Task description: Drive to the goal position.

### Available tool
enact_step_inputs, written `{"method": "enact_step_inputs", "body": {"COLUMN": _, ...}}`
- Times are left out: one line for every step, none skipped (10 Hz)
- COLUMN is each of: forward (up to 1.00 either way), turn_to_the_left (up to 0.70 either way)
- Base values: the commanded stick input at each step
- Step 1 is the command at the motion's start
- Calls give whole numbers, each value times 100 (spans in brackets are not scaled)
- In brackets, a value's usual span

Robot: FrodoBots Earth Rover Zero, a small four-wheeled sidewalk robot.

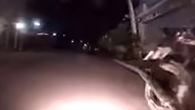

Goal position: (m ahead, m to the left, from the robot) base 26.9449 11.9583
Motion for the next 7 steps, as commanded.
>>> {"method": "enact_step_inputs", "body": {"forward": 85, "turn_to_the_left": 0}}
{"method": "enact_step_inputs", "body": {"forward": 85, "turn_to_the_left": 0}}
{"method": "enact_step_inputs", "body": {"forward": 85, "turn_to_the_left": 0}}
{"method": "enact_step_inputs", "body": {"forward": 85, "turn_to_the_left": 0}}
{"method": "enact_step_inputs", "body": {"forward": 85, "turn_to_the_left": 0}}
{"method": "enact_step_inputs", "body": {"forward": 85, "turn_to_the_left": 0}}
{"method": "enact_step_inputs", "body": {"forward": 85, "turn_to_the_left": 0}}
